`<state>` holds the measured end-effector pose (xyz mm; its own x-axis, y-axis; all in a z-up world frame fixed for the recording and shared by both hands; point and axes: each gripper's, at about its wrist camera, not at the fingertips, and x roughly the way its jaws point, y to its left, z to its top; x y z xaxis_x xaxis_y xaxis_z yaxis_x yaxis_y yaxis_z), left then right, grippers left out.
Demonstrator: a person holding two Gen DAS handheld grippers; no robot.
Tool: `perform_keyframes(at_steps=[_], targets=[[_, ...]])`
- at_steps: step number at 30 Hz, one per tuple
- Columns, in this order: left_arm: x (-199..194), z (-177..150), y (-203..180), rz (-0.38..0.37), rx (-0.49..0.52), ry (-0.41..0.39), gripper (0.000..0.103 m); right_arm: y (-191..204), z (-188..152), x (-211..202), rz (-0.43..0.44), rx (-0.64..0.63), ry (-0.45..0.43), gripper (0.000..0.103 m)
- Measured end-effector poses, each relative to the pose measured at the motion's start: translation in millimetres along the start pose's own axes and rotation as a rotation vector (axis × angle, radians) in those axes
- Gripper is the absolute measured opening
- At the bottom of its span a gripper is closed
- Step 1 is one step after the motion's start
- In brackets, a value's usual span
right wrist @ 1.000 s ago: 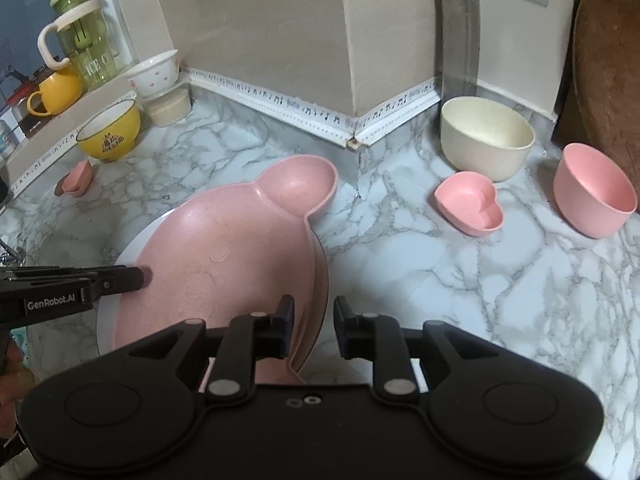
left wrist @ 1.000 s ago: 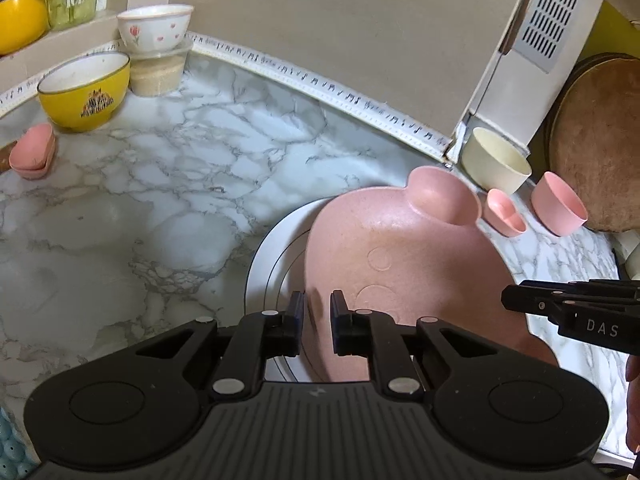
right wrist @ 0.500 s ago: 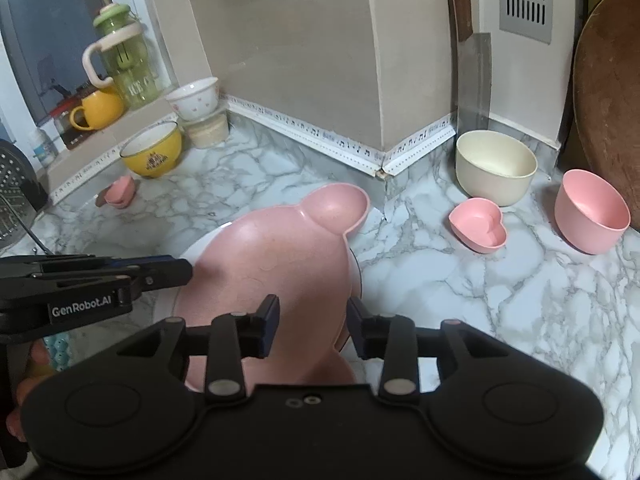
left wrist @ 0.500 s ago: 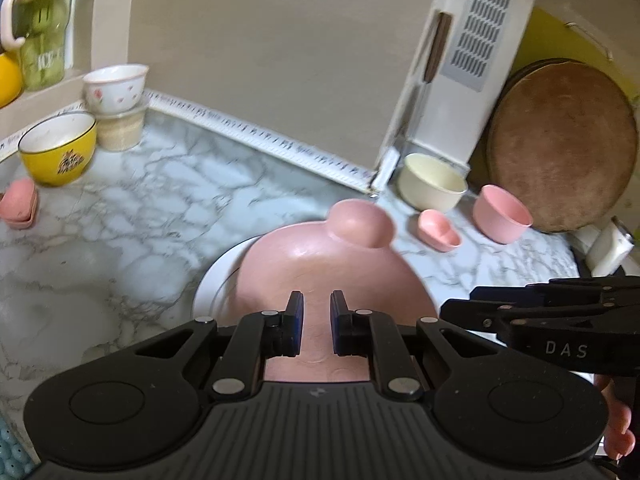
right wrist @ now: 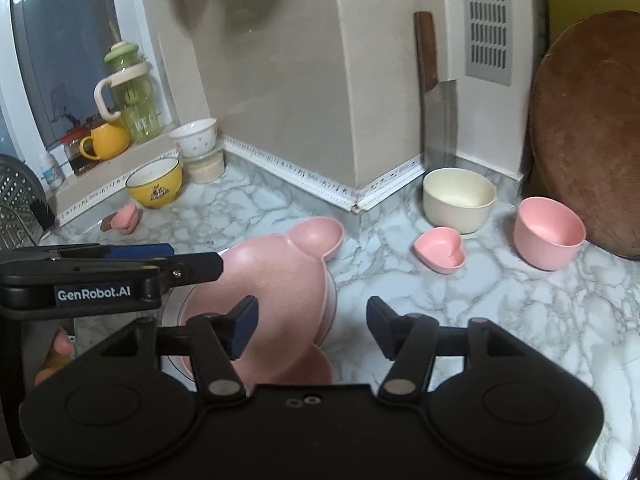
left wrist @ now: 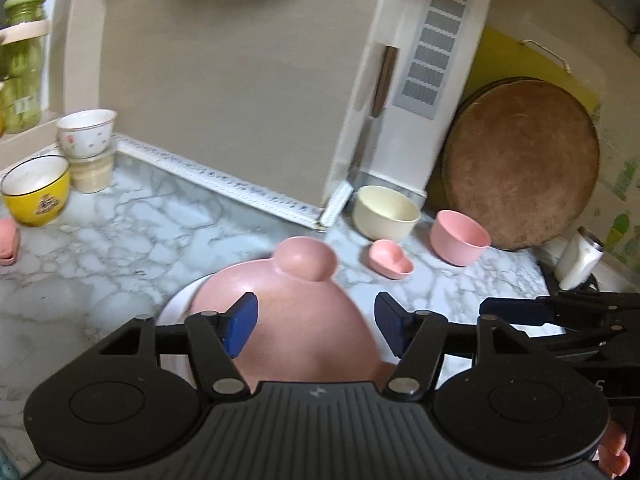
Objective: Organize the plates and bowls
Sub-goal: 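Move both grippers to the cream bowl by the wall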
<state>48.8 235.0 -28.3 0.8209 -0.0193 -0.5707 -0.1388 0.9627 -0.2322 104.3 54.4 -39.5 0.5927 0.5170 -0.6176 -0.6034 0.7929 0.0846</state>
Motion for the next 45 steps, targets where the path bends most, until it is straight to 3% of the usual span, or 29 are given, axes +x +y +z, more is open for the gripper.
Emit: perform_keyframes(at_steps=[5,10,13,26,36,45], targets=[[1.4,4.4,-15.2,-0.015,0.034,-0.016,0.065,-12.3,-0.5,-13.1,-0.038,0.015,-0.033,0.08],[4.5,12.3,-30.6,-0.031,0.052,-0.048,0.077,-27.8,3.5,-23.7,-0.069,0.014,-0.072,0.094],[8.2,17.7,-40.6,-0.029,0.073,-0.066,0.078,-39.6,7.0,-29.5,-0.089,0.019,-0.101,0.103],[57.6,49.5,-86.3,-0.004,0.093,-0.084,0.078,-106.2,35.0,-17.1,-0.148,0.04,-0.102,0.103],[121.7,71.1,-112.4,0.067,0.079,-0.03,0.078,-166.2,61.4,20.6,-0.152,0.067,-0.067,0.103],[184.1,85.7,-117.2,0.122,0.034,0.061,0.078,-210.6,88.3,76.5,-0.126,0.091,0.027,0.102]])
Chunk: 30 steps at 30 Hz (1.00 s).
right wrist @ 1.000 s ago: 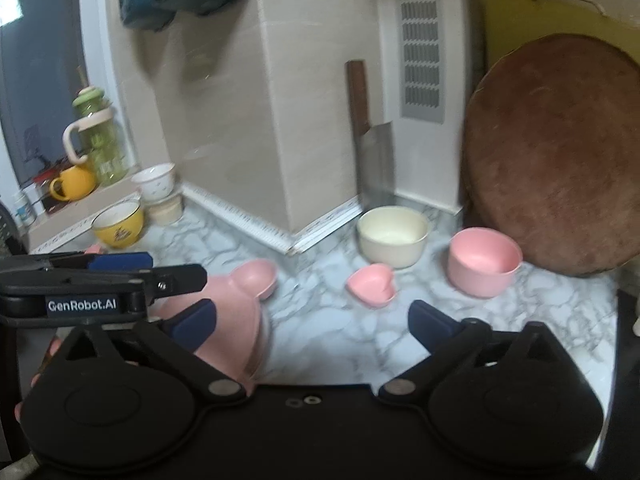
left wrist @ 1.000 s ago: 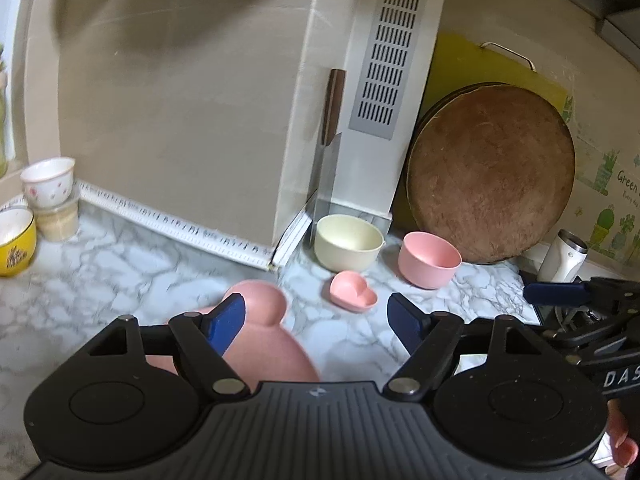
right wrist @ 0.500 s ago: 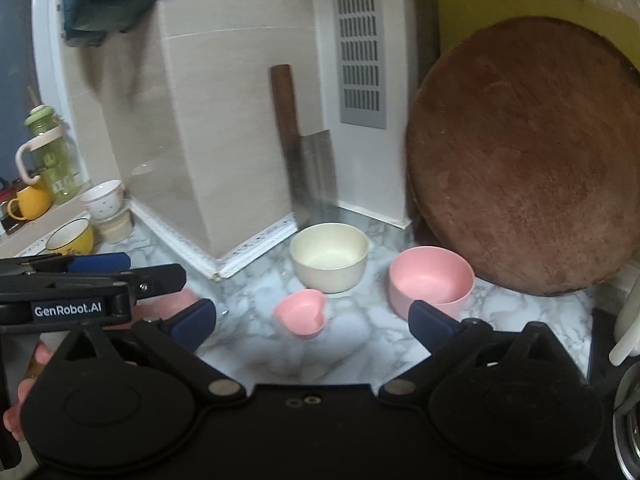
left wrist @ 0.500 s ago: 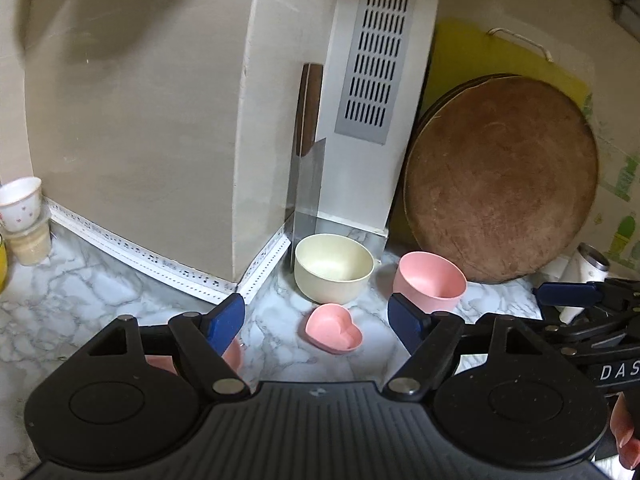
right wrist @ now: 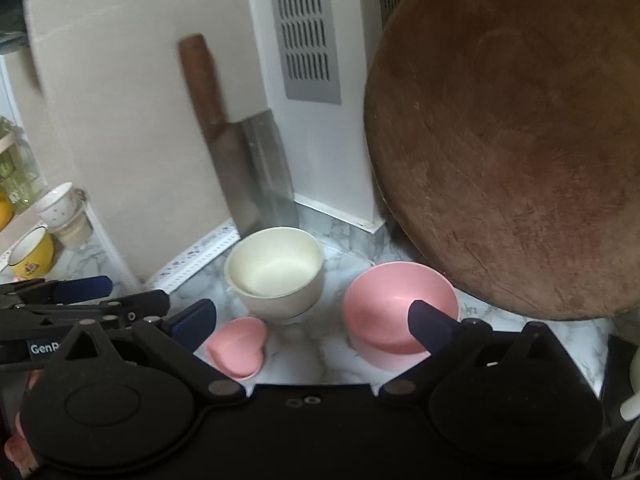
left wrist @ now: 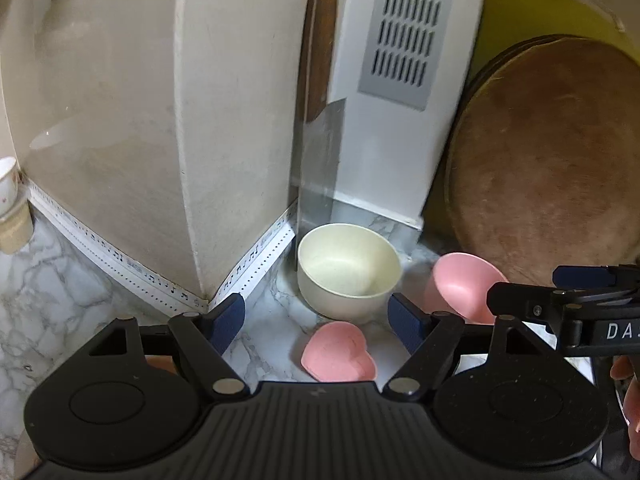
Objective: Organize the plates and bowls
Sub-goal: 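Move both grippers to the cream bowl by the wall, then close both grippers on the rim of the cream bowl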
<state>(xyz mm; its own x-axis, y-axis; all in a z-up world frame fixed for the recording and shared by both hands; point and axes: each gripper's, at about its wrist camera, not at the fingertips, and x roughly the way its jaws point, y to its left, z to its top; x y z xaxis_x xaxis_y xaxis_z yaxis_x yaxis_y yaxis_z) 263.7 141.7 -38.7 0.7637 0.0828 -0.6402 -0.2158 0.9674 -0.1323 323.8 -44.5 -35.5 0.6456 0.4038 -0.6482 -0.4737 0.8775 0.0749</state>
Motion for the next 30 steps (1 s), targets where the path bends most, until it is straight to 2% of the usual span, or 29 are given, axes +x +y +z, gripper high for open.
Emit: perform_keyframes(at_steps=[7,9,13,17,20,23,24,26,30], targets=[[36.9,12.5,-2.0,0.052,-0.026,0.033,0.078,-11.2,13.6,43.2,-0.008,-0.021,0.048,0.098],[46.9,15.1,-3.9,0.066,-0.025,0.042,0.078,-13.6,18.8,54.1,-0.007,-0.023,0.065,0.092],[65.1,21.7,-7.4,0.087,-0.029,0.067,0.078,-15.6,27.9,72.7,0.007,-0.033,0.09,0.088],[81.5,26.8,-8.6,0.109,-0.044,0.1,0.077,-20.4,35.0,92.9,0.019,-0.027,0.128,0.077],[90.9,30.1,-9.3,0.098,-0.056,0.122,0.07,-23.4,38.7,105.2,0.033,-0.01,0.149,0.074],[99.0,33.0,-8.6,0.098,-0.073,0.135,0.065,-24.7,42.1,115.7,0.042,-0.002,0.172,0.063],[101.4,33.7,-7.8,0.096,-0.077,0.14,0.06,-24.1,43.3,118.5,0.039,-0.005,0.178,0.06],[108.5,35.4,-7.7,0.094,-0.077,0.153,0.055,-22.3,45.2,124.6,0.04,-0.01,0.189,0.059],[117.6,36.4,-9.6,0.09,-0.069,0.166,0.042,-19.2,47.4,135.5,0.04,-0.017,0.205,0.047]])
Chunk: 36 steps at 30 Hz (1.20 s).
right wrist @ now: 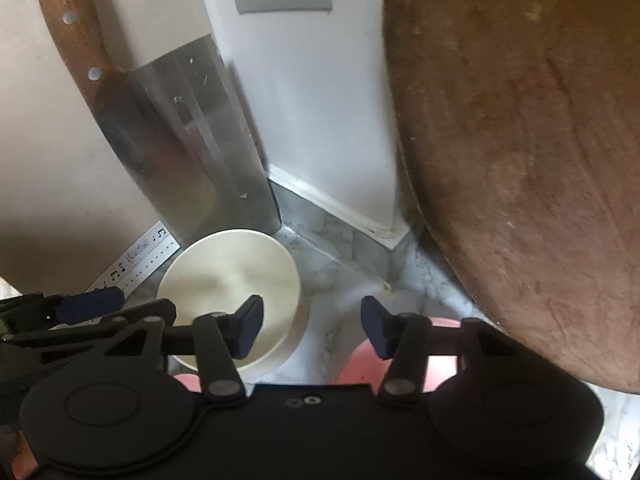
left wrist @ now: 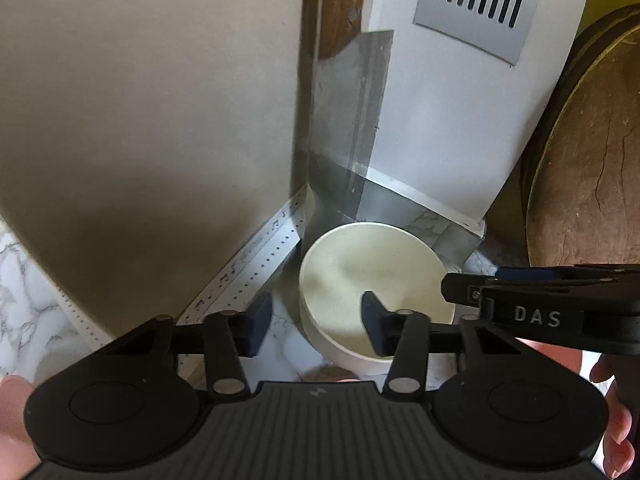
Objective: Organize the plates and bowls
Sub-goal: 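Close both grippers on the rim of the cream bowl, then carry the cream bowl to the stack and lower it onto the bear plate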
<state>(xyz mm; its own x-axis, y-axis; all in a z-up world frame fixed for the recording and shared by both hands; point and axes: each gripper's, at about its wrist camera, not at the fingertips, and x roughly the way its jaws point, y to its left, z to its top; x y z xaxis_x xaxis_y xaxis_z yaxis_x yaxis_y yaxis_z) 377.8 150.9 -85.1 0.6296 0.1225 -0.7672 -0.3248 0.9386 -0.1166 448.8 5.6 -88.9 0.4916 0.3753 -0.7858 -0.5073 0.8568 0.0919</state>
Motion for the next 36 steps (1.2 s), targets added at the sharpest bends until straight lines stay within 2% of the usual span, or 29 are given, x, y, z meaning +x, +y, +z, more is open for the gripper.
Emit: perform_keyframes(at_steps=[2,6,12,14,22,29,36], targets=[[5.5,0.5,-1.7,-0.009,0.002,0.013,0.039,0.9,0.2,3.9,0.0,-0.005,0.01,0.043],[16.7,3.5,-2.3,-0.007,-0.012,0.035,0.03,-1.0,1.5,11.8,-0.002,0.013,0.026,0.029],[21.6,4.3,-0.9,-0.009,-0.023,0.049,0.014,-2.1,-1.1,18.1,0.017,0.036,0.038,0.013],[21.5,4.8,-0.4,-0.008,-0.027,0.051,0.012,-1.2,-1.6,18.2,0.018,0.036,0.035,0.009],[14.6,4.9,-0.8,-0.005,-0.034,0.039,0.009,3.7,-4.2,12.9,0.009,0.018,0.013,0.009],[-4.2,3.6,-6.4,-0.017,-0.017,0.014,0.008,4.1,-8.0,-9.0,0.008,0.022,-0.01,0.009],[-32.2,-0.5,-3.0,-0.069,-0.014,-0.005,0.009,7.3,-16.9,-38.3,-0.004,0.033,-0.026,0.009]])
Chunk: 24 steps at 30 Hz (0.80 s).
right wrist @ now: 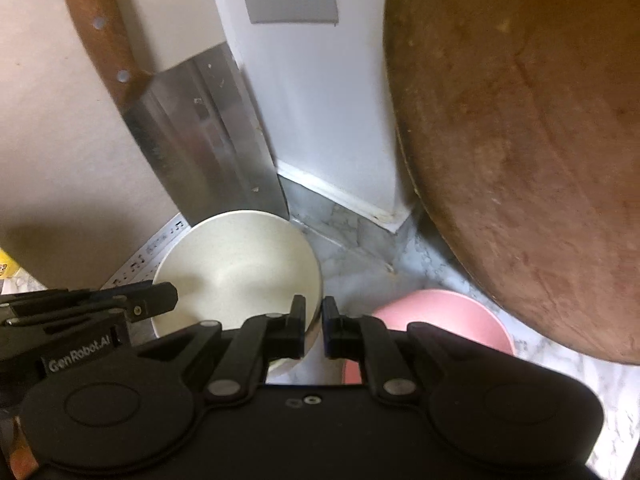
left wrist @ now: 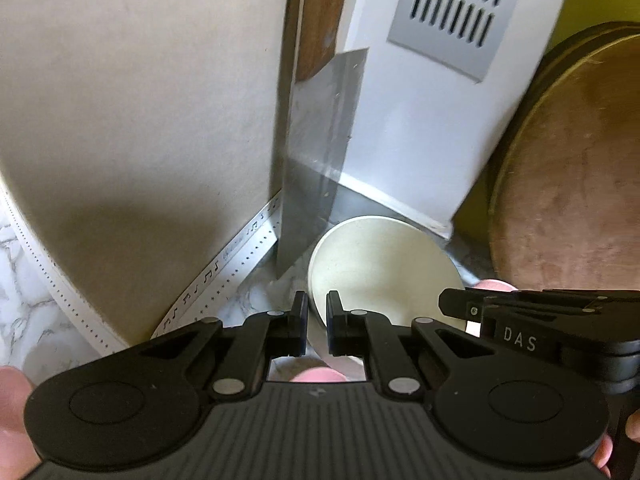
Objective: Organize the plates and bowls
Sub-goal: 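Carry the cream bowl to the stack and lower it onto the bear plate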
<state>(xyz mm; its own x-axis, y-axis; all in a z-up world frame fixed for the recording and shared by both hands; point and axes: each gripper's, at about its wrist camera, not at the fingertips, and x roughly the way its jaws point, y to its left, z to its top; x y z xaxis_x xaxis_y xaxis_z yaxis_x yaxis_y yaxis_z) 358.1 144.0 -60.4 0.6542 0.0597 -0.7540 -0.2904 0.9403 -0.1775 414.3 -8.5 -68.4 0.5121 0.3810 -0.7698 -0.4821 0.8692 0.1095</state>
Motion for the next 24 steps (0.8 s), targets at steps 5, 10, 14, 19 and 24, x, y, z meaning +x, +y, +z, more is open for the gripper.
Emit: perform_keyframes(at_steps=[5,10,14,19,24], targets=[[-22.7,-6.6,-3.4,-0.029,0.019,-0.012,0.009,5.0,-10.4,-23.4,-0.021,0.017,-0.016,0.009],[-43.1,-18.8,-7.4,-0.072,0.047,-0.016,0.009,9.5,-29.5,-51.3,-0.051,0.034,-0.037,0.009],[-58.3,-33.7,-11.0,-0.106,0.065,-0.009,0.009,13.0,-47.1,-67.9,-0.081,0.044,-0.042,0.009],[-79.7,-54.5,-18.1,-0.146,0.092,0.002,0.009,14.9,-76.0,-93.2,-0.099,0.089,-0.041,0.009],[-99.4,-75.2,-24.6,-0.179,0.13,0.012,0.009,20.5,-103.0,-117.2,-0.132,0.115,-0.048,0.009]])
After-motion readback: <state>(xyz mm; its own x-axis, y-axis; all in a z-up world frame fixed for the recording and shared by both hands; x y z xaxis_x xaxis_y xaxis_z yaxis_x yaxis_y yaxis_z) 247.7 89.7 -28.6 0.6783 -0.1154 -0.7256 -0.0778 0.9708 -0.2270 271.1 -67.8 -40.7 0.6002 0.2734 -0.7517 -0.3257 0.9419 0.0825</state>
